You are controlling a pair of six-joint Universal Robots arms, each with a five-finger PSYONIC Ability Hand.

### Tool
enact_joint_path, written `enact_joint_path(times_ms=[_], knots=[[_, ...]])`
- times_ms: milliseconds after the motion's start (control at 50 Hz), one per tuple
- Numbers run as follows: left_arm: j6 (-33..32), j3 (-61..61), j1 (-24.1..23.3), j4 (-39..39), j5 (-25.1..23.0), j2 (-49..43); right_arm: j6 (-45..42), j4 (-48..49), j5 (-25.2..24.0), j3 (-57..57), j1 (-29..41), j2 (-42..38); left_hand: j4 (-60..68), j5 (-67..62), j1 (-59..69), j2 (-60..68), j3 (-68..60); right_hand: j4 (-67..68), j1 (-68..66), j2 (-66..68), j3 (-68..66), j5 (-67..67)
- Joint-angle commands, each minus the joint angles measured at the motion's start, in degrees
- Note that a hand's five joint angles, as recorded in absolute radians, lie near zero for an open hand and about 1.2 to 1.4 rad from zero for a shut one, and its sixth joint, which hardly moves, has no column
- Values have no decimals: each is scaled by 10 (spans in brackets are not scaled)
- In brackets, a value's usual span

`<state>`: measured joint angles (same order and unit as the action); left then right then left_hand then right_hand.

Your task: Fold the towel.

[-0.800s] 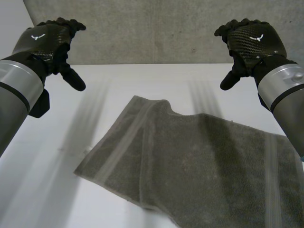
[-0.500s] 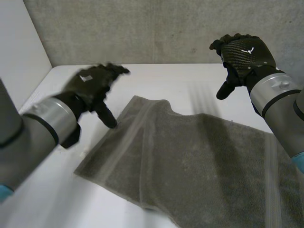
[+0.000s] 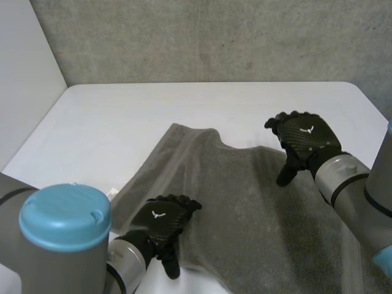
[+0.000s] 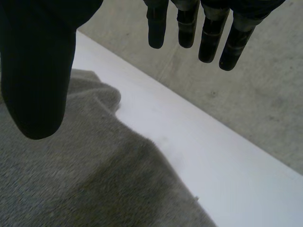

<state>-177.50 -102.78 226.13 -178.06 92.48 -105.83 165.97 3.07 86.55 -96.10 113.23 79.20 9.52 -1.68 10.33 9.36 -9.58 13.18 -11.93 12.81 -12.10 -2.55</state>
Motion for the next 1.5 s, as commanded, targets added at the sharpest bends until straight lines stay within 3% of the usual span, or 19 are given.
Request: enact_joint_path(times_ms=[20,300,360,400,460,580,680,820,980,1060,1080,1120,1200,1240,1260,1280,1320,1420,1500], knots=[[6,-1,-29,-41,2,-27,3,2,1,-37,1,1,25,-4,17,27,-25,-32,19,-28,21,26],[-4,26,-43,-123,46,-121,7,3,1,-102,0,14,150,-128,142,152,-149,-32,19,-28,21,26],[-4,33,-42,-129,59,-122,7,3,1,-105,0,17,300,-278,292,301,-299,-32,19,-28,21,26],[-3,41,-41,-141,69,-113,8,2,1,-109,1,24,539,-517,531,541,-538,-32,19,-28,21,26],[-4,49,-39,-166,69,-100,11,-1,1,-113,6,27,701,-679,693,702,-700,-32,19,-28,21,26],[-6,73,-37,-209,70,-99,66,-8,-1,-114,18,32,705,-683,697,706,-704,-32,19,-28,21,26],[-6,126,-24,-213,68,-125,213,-53,-51,-105,28,33,705,-683,697,706,-704,-32,19,-28,21,26],[-20,178,-21,-209,69,-157,269,-81,-81,-115,32,24,705,-683,697,706,-704,-32,19,-28,21,26],[-36,217,-21,-203,71,-184,286,-24,-6,-109,76,-55,705,-683,697,706,-704,-32,19,-28,21,26],[-33,217,-19,-193,73,-183,267,88,131,-107,88,-98,705,-683,697,706,-704,-32,19,-28,21,26],[-33,217,-19,-193,73,-183,267,88,131,-107,88,-98,705,-683,697,706,-704,-32,19,-28,21,26],[-32,215,-17,-189,74,-179,222,126,172,-109,88,-116,705,-683,697,706,-704,83,-95,87,-94,-89],[-31,206,-1,-179,75,-160,171,152,188,-115,79,-118,705,-683,697,706,-704,206,-219,210,-217,-212],[-31,204,3,-179,75,-157,140,173,190,-124,78,-109,705,-683,697,706,-704,427,-440,431,-438,-433],[-33,203,4,-179,75,-156,140,173,190,-124,78,-109,705,-683,697,706,-704,428,-441,432,-439,-434],[-33,203,5,-179,75,-156,134,188,184,-130,77,-100,705,-683,697,706,-704,578,-591,582,-589,-584],[-32,202,6,-177,75,-158,126,202,181,-136,74,-80,705,-683,697,706,-704,667,-680,671,-678,-674],[-35,191,15,-177,74,-163,94,200,139,-145,41,-36,705,-683,697,706,-704,668,-681,672,-679,-674],[-36,180,16,-182,67,-166,42,153,57,-143,4,-34,705,-683,697,706,-704,668,-681,672,-679,-674]])
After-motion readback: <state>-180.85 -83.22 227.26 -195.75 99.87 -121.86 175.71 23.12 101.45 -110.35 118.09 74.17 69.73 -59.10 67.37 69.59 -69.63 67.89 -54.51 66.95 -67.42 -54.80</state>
